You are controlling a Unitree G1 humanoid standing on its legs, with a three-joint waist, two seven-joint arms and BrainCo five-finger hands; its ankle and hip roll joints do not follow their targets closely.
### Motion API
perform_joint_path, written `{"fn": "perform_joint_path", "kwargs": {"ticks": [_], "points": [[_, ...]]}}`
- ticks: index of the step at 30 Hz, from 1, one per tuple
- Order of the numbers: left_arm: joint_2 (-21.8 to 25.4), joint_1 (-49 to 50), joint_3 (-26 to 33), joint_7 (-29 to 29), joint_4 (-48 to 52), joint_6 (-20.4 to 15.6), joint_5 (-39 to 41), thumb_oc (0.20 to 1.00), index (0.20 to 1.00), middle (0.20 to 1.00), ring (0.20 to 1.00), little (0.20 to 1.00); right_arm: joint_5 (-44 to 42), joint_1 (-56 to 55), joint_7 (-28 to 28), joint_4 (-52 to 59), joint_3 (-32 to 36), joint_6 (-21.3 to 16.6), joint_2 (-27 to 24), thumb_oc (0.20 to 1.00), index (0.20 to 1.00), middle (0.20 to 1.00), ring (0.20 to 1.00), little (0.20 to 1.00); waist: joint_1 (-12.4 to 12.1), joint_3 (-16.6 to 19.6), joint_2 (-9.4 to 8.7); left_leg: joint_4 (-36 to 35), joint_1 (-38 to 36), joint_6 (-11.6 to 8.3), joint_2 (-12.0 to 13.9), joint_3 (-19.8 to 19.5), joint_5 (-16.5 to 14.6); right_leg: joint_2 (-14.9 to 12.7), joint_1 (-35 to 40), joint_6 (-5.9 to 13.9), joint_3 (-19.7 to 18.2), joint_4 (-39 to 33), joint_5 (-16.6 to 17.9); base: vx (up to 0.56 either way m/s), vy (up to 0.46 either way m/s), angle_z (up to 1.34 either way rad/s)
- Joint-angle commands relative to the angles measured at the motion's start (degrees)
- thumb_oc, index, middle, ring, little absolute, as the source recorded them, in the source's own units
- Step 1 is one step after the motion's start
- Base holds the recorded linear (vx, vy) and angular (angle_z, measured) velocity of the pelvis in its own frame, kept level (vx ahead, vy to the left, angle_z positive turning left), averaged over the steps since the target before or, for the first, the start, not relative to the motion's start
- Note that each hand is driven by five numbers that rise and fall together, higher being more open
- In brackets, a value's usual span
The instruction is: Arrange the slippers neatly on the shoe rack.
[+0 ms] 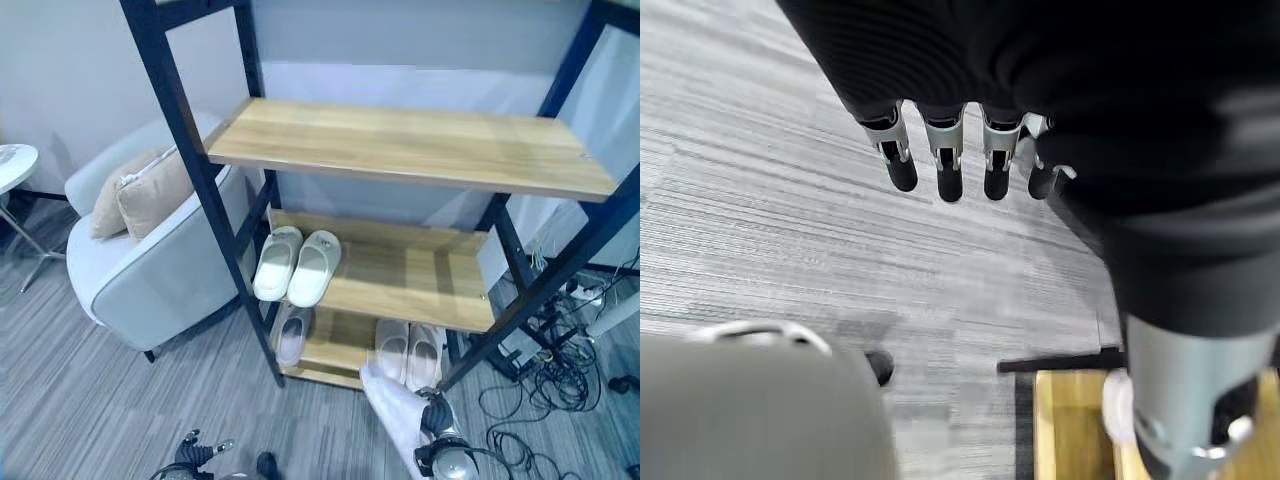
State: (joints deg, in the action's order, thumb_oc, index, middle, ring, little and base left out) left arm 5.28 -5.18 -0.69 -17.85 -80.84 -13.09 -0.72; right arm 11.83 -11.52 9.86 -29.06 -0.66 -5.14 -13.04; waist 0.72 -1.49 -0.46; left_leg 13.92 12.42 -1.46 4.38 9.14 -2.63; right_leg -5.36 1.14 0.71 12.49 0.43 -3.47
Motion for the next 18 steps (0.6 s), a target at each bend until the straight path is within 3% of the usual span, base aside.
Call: {"fn": "perform_joint_path", "kwargs": {"ticks": [1, 5, 8, 10, 13, 15, 18], "points": [[-1.54, 11.57, -5.19, -0.53, -10.07, 2.61, -3.00, 1.000, 1.000, 1.000, 1.000, 1.000, -3.39, -1.77, 2.83, 5.06, 2.14, -6.22, 3.75, 0.200, 0.200, 0.200, 0.200, 0.200, 0.74, 4.13, -2.26, -7.90, -6.95, 0.44, 0.78, -0.98, 0.19, -2.92, 0.25, 3.01, -3.03, 4.07, -1.82, 0.10, 0.199, -0.22], [1.35, 11.64, -3.75, -0.38, -11.45, 4.25, -3.52, 1.000, 1.000, 1.000, 1.000, 1.000, -1.74, -0.56, 4.57, -0.62, 0.08, -8.16, 4.95, 0.200, 0.200, 0.200, 0.200, 0.200, 0.71, 4.36, -2.68, -8.51, -8.91, 3.62, -2.18, -0.13, -1.53, -4.97, -0.40, 5.46, -5.06, 5.97, -2.06, 0.09, 0.244, -0.20], [1.84, 10.51, -3.39, -0.06, -10.11, 4.10, -3.35, 1.000, 1.000, 1.000, 1.000, 1.000, -1.85, -0.07, 4.85, -2.89, 0.28, -8.62, 5.24, 0.200, 0.200, 0.200, 0.200, 0.200, 0.83, 4.39, -2.56, -8.36, -8.69, 4.40, -2.99, -0.22, -1.82, -5.66, -0.72, 6.10, -5.07, 6.57, -2.02, 0.03, 0.199, -0.17], [1.81, 9.36, -3.57, -0.04, -9.03, 3.94, -3.47, 1.000, 1.000, 1.000, 1.000, 1.000, -1.60, 1.08, 5.25, -4.04, 0.17, -9.27, 5.09, 0.200, 0.200, 0.200, 0.200, 0.200, 1.09, 3.75, -2.47, -7.86, -8.78, 5.35, -3.64, -0.10, -2.59, -6.51, -2.03, 6.98, -4.97, 10.00, -2.16, -0.01, 0.154, -0.05], [1.43, 7.82, -3.78, -0.12, -7.78, 3.31, -3.05, 1.000, 1.000, 1.000, 1.000, 1.000, -1.40, 3.21, 6.00, -4.94, -0.57, -10.45, 4.92, 0.200, 0.200, 0.200, 0.200, 0.200, 0.83, 2.12, -2.29, -6.53, -8.32, 6.08, -3.27, 1.00, -3.15, -7.88, -6.63, 7.64, -3.63, 18.06, 0.47, -0.05, 0.073, -0.13], [0.85, 7.35, -3.74, -0.26, -7.03, 3.02, -2.89, 1.000, 1.000, 1.000, 1.000, 1.000, -1.11, 4.23, 6.35, -6.14, -0.90, -10.73, 4.72, 0.200, 0.200, 0.200, 0.200, 0.200, 0.66, 1.37, -2.51, -6.85, -9.29, 5.92, -3.40, 1.92, -3.62, -9.74, -9.82, 7.89, -2.58, 15.71, 4.00, 0.01, -0.012, -0.31], [0.50, 7.23, -4.43, -0.53, -7.13, 2.40, -3.41, 1.000, 1.000, 1.000, 1.000, 1.000, -0.80, 4.22, 6.63, -6.96, -0.84, -10.17, 4.27, 0.200, 0.200, 0.200, 0.200, 0.200, 0.97, 0.91, -3.04, -4.63, -8.29, 5.19, -3.48, 0.93, -4.42, -10.59, -8.37, 7.96, -3.16, 10.51, 3.79, -0.01, -0.064, -0.09]]}}
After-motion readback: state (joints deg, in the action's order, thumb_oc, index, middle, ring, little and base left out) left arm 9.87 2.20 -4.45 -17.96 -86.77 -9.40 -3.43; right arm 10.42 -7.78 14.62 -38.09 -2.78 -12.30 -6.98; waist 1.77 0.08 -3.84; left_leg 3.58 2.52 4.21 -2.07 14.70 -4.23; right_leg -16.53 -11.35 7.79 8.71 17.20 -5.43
